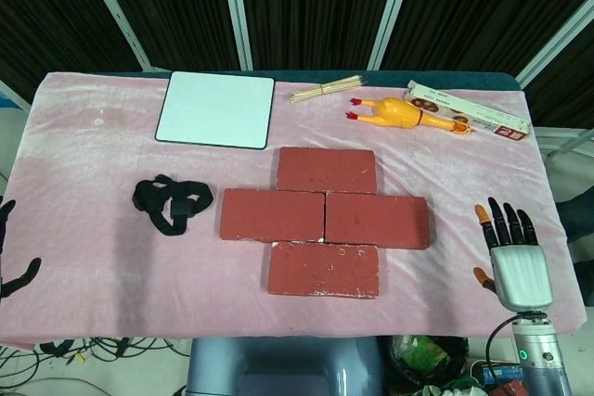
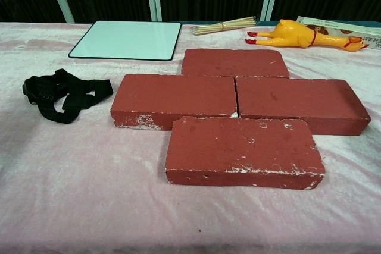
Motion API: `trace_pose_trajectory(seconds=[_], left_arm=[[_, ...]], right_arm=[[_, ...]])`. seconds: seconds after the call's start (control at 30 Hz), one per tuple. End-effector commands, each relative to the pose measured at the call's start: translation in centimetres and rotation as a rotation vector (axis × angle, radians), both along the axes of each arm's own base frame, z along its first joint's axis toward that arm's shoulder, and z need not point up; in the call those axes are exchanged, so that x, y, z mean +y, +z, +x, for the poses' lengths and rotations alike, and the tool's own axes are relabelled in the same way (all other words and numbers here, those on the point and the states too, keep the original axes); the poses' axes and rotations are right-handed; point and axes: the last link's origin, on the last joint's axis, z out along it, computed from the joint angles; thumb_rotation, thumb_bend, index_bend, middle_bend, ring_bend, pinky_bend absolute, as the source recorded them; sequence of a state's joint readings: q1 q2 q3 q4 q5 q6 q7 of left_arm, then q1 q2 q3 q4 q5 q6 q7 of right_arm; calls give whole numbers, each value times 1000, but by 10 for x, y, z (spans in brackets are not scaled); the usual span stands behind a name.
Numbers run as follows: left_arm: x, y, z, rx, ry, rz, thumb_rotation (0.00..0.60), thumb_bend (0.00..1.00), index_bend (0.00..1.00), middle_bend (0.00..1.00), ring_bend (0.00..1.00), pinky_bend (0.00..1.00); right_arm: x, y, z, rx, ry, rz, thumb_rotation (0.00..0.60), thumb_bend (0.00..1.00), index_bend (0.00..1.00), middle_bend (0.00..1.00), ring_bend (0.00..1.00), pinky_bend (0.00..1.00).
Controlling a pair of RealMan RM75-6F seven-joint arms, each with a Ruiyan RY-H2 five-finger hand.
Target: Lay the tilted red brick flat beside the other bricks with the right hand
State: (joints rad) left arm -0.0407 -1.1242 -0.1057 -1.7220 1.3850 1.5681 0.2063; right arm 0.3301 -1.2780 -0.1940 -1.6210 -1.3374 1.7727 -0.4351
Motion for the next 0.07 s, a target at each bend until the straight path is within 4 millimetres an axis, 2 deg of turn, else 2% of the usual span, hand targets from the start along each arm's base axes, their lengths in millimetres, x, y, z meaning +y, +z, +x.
trace_pose_trajectory(seconds=[0.03, 0.07], left_arm=[[0, 0, 0, -1, -1, 1, 600, 248, 76, 27, 0, 0], [0, 0, 0, -1, -1, 1, 600, 247, 76, 27, 0, 0]], right_arm=[[3, -2, -6, 9, -13, -5, 600, 0, 0, 0, 29, 110], [3, -2, -7, 11, -18, -4, 600, 0, 0, 0, 29, 110]])
